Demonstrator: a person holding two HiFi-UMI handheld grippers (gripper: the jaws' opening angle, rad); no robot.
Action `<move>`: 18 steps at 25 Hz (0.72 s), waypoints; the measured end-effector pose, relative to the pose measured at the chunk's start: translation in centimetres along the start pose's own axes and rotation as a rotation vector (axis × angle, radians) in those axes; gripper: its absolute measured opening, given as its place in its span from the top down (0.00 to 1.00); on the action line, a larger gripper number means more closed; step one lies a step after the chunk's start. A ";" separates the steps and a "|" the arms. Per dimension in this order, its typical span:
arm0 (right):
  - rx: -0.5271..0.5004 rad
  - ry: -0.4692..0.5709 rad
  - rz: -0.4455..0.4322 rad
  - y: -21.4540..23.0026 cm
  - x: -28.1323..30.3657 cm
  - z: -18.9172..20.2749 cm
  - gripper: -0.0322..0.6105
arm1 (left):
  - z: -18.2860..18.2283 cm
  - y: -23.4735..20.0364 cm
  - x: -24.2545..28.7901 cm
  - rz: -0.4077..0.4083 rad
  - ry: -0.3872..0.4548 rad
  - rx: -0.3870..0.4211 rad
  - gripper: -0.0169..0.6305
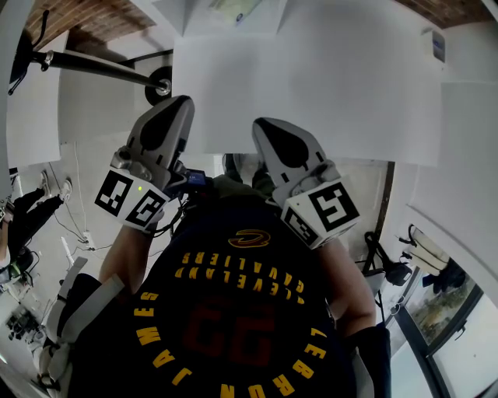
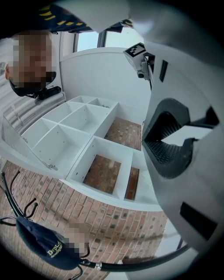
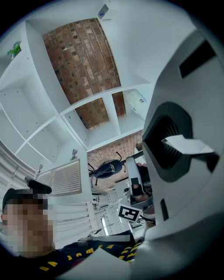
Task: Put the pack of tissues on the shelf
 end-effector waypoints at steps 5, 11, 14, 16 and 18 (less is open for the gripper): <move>-0.008 0.000 0.005 -0.2 -0.3 0.0 0.94 | 0.2 0.2 -0.1 -0.001 0.000 -0.002 0.97; -0.017 -0.004 0.004 -0.6 -0.6 0.3 0.94 | 0.3 0.5 -0.3 0.001 -0.001 -0.001 0.97; -0.020 -0.003 0.006 -0.7 -0.6 0.4 0.94 | 0.4 0.5 -0.4 0.002 -0.001 -0.001 0.97; -0.018 -0.003 0.007 -0.7 -0.7 0.5 0.94 | 0.5 0.5 -0.3 0.003 -0.001 -0.001 0.97; -0.017 -0.001 0.008 -0.7 -0.7 0.6 0.94 | 0.5 0.5 -0.4 0.004 -0.002 0.000 0.97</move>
Point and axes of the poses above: the fingertips, and each gripper's own axes: x forward along the fingers, y to its right, z out of its underside, the point moved 4 cm from there along -x, backward along the fingers, and after that the axes turned 11 degrees about -y, right-handed, at the moved point
